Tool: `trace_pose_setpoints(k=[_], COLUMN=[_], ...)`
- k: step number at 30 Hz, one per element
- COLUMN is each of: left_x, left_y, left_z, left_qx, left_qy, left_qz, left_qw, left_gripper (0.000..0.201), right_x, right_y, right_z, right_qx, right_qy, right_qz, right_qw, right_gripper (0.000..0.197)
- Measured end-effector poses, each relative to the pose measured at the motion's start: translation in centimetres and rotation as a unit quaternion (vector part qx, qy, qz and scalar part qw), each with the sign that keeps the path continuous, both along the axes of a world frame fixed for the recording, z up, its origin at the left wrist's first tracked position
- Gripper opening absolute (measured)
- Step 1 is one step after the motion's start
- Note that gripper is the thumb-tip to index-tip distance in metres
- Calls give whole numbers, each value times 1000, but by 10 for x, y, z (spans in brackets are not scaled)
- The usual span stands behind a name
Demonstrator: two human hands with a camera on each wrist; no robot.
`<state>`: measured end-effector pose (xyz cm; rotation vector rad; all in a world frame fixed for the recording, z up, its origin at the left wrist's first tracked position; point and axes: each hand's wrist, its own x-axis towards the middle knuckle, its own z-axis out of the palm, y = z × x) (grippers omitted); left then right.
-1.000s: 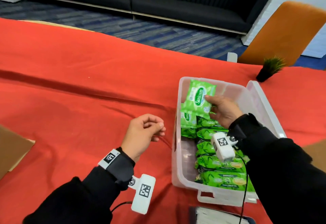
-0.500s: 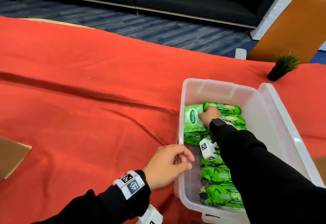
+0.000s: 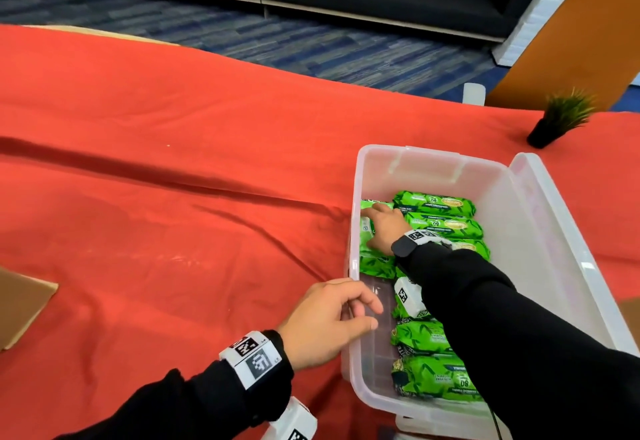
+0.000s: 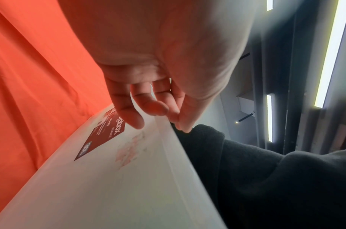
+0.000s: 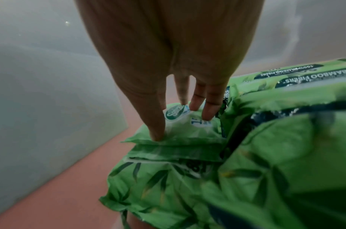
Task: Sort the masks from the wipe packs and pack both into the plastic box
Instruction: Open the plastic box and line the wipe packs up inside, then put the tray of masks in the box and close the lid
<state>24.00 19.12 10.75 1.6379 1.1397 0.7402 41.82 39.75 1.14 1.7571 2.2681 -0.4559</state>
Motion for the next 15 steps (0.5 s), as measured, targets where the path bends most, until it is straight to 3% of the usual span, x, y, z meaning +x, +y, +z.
trace_pose_setpoints(k=[4, 7, 10, 13, 15], left_x=[2, -3, -13, -20, -20], left_y=[0, -4, -20, -51, -72], left_z=[0, 3, 1, -3, -9], left_qx=[4, -13, -39, -79, -105], left_qy=[6, -13, -42, -75, -83], left_qz=[-2, -3, 31, 41, 27], left_qw=[1000, 1000, 998, 993, 991], left_gripper=[12, 12, 14, 19, 11], right_x=[1, 6, 13, 18, 22], right_y=[-4, -24, -66, -136, -188], right_z=[18, 57, 114, 164, 183], right_qx=[-16, 15, 50, 31, 27], right_qy=[32, 175, 332, 500, 532], right_qz=[-15, -64, -145, -194, -171], right_qw=[999, 982, 931, 843, 829], right_gripper=[80, 73, 44, 16, 14])
